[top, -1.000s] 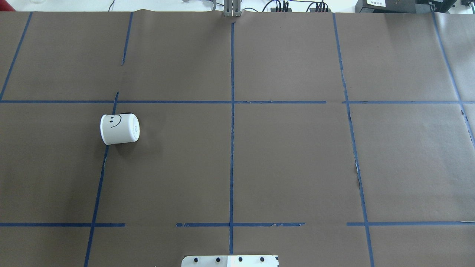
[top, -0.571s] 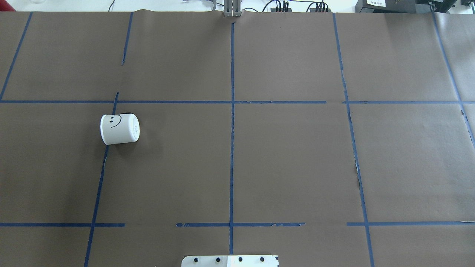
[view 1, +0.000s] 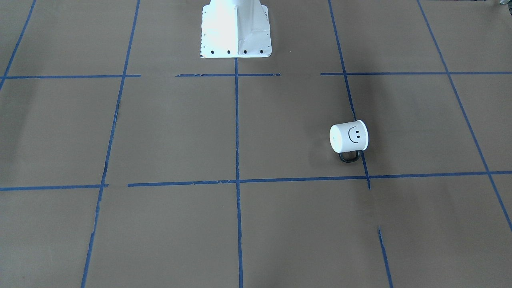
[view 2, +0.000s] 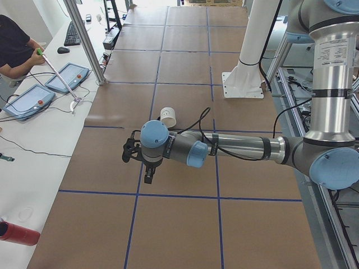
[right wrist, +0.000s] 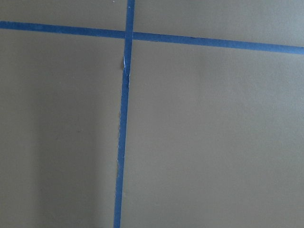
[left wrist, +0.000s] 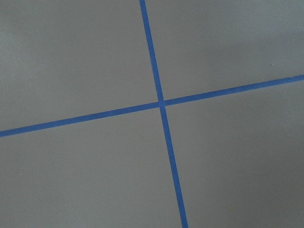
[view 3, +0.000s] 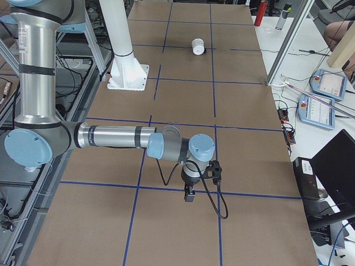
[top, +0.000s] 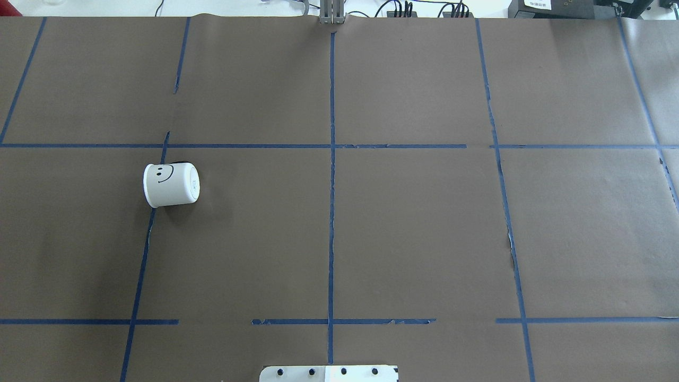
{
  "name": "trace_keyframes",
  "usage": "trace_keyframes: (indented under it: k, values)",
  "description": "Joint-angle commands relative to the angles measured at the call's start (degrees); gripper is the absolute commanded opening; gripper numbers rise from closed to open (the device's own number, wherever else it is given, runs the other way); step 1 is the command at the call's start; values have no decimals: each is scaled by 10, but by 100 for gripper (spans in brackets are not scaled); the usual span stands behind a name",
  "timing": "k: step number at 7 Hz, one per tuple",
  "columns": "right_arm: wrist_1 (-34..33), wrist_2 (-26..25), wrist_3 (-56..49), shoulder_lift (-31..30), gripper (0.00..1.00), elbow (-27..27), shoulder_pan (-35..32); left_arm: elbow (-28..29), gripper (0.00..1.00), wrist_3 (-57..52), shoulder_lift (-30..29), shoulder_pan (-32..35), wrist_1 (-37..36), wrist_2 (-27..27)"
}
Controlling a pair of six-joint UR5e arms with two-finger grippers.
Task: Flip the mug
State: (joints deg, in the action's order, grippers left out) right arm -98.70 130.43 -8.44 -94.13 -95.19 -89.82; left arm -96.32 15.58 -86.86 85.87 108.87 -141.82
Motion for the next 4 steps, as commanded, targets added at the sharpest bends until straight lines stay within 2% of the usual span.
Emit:
trace_keyframes:
  k: [1,3,4]
  values:
    - [0,0,0,0,100,0,0,8,100,277,0,-93,192,-8]
    - [0,0,0,0,100,0,0,15,100,499,-3,-160,370,0]
    - [0,0,0,0,100,0,0,42,100,619,-14,-181,468,27]
